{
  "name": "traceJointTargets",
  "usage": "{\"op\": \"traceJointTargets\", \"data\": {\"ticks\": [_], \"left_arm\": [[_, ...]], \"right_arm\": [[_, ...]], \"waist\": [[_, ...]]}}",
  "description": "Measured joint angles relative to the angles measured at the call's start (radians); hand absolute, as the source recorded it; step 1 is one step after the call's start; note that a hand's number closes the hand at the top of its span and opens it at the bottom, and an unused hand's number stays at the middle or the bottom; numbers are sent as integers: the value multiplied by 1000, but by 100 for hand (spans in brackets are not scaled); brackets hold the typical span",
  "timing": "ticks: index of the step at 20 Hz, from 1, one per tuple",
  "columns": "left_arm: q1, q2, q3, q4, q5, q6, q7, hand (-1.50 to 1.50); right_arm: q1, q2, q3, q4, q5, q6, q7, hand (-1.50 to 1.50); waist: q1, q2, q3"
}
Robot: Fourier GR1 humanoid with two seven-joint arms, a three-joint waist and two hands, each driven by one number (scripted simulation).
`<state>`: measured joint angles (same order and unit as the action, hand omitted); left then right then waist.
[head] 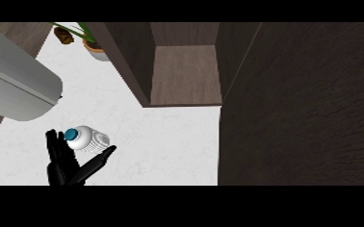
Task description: Pick up the bottled water, place it into the cabinet and close the cabinet
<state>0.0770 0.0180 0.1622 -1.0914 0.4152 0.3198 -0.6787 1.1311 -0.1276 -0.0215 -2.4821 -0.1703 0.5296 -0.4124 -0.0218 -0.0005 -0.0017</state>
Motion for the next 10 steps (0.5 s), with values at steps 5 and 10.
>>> {"op": "traceJointTargets", "data": {"ticks": [5, 10], "left_arm": [[-55, 14, 50, 132, 37, -88, -71, -150], [-109, 22, 80, 223, 83, -204, -112, -150]], "right_arm": [[8, 9, -10, 3, 1, 11, -10, -150], [36, 17, -7, 3, 3, 31, -34, -150]], "waist": [[5, 1, 0], [5, 1, 0]]}}
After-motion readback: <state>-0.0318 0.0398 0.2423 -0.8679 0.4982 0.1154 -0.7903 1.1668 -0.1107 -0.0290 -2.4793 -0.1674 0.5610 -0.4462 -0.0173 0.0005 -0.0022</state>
